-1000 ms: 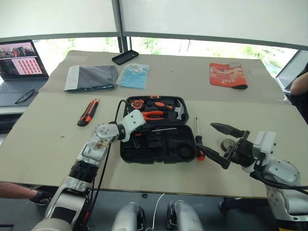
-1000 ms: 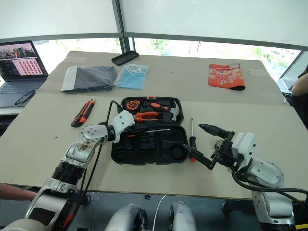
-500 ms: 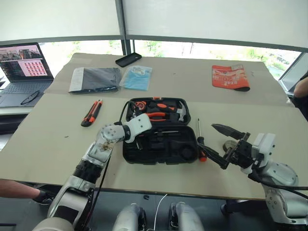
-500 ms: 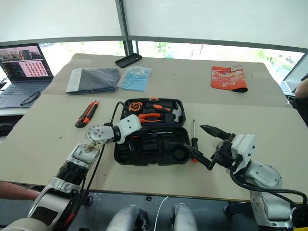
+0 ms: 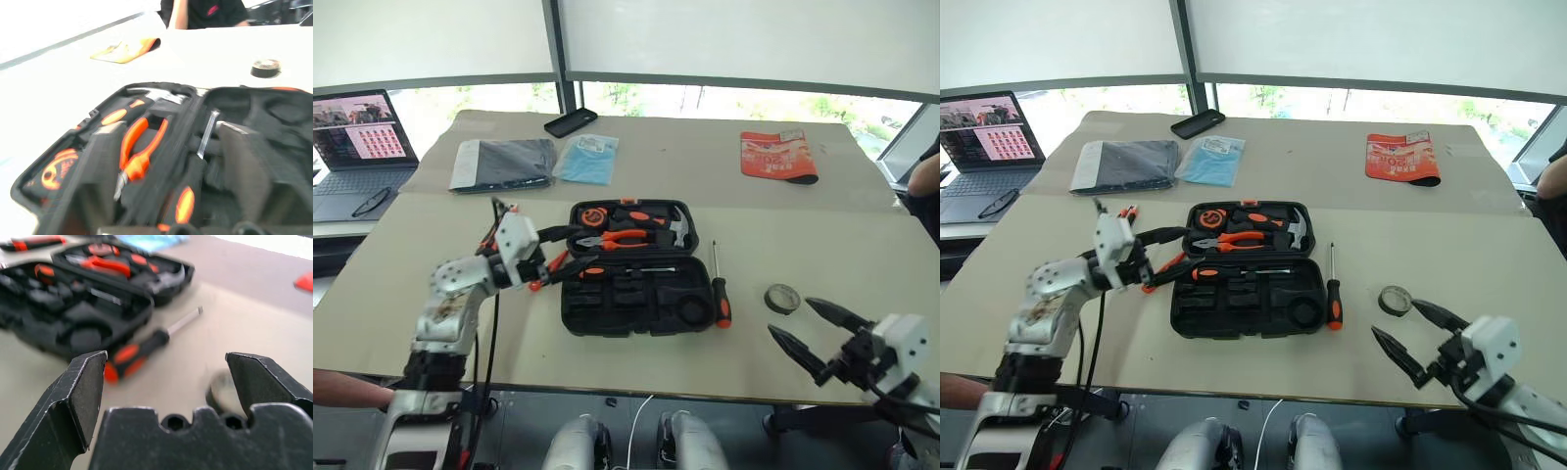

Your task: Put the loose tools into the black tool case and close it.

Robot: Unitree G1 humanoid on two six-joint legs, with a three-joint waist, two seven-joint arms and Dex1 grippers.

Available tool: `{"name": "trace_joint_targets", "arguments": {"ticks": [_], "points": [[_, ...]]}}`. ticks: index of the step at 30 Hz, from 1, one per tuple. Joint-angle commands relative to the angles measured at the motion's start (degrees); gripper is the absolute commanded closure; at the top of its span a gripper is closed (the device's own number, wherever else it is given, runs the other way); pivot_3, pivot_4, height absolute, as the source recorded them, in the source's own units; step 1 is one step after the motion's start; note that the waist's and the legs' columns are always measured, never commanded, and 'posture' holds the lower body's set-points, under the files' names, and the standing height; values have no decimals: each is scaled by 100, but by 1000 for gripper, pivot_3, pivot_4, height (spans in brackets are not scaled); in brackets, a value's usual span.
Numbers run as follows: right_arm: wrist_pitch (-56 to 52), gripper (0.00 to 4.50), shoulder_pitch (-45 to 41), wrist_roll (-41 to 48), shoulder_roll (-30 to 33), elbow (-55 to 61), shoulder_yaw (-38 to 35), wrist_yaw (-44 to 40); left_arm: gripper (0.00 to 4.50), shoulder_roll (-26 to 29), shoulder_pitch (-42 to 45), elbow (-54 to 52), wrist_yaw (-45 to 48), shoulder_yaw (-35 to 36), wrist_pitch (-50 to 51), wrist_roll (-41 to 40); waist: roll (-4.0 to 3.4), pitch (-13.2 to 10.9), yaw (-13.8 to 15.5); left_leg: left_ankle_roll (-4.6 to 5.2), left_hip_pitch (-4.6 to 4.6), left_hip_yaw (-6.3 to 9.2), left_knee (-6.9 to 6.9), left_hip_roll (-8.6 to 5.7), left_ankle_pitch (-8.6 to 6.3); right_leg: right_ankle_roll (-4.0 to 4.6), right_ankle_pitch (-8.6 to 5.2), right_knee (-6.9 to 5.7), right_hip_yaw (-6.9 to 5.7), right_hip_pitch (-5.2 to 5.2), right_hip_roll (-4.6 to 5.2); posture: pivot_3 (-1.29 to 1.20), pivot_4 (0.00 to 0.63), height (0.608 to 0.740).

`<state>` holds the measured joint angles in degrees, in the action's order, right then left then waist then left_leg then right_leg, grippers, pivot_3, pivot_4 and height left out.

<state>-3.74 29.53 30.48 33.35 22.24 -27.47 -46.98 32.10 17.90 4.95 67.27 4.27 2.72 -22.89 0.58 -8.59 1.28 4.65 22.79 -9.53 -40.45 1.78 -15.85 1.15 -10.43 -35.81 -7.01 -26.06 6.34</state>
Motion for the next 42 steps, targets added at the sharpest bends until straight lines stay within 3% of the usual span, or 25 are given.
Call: {"name": "trace_joint_targets", "arguments": {"ticks": [1, 5, 8, 14, 22, 31, 42], "points": [[548, 0, 592, -119, -216, -214, -507, -241, 49, 335, -648, -348, 322, 487, -95, -399, 1, -1, -13, -4, 0, 0, 0, 2, -4, 1, -1, 1, 1, -2, -2, 0, 150, 740], [676, 0, 1041, -120, -432, -158, -575, -289, 49, 595, -1335, -326, 393, 1074, -257, -620, 0, -2, -47, -47, 4, 7, 0, 10, -27, 9, -6, 4, 3, -9, 14, 0, 150, 740], [-175, 0, 957, 352, -330, 391, -523, 114, 49, 756, -1662, -518, 554, 1119, -121, -728, -5, -2, -76, -54, 0, 7, 1, 14, -31, 36, -23, 4, 11, -10, 19, 0, 150, 740], [-2858, 0, -723, 1128, 907, 1352, 115, 1522, 49, 459, -1292, -1373, 270, 612, 140, -891, -4, -3, -73, -69, -1, 1, 2, 11, -33, 36, -23, 14, 31, -9, 24, 0, 150, 740], [-5342, 0, -3050, 1945, 1266, 957, 885, 2875, 49, 410, -1146, -1729, 76, 345, 280, -874, 3, -3, -30, -76, 8, 9, 26, 7, 13, 39, -18, 9, 17, -16, -29, 0, 150, 740], [-6170, 0, -4217, 1324, 1380, 453, 1868, 3093, 49, 396, -1277, -1954, -75, 312, 340, -854, 6, -5, -48, -56, 14, 7, 13, 2, 1, 6, -20, 14, 11, -11, -21, 0, 150, 740], [-6988, 0, -4873, 1251, 1171, 258, 2344, 2940, 49, 409, -1343, -2092, -235, 275, 372, -851, 6, -5, -62, -63, 12, 8, 13, 4, 6, 4, -18, 8, 11, -12, -24, 0, 150, 740]]}}
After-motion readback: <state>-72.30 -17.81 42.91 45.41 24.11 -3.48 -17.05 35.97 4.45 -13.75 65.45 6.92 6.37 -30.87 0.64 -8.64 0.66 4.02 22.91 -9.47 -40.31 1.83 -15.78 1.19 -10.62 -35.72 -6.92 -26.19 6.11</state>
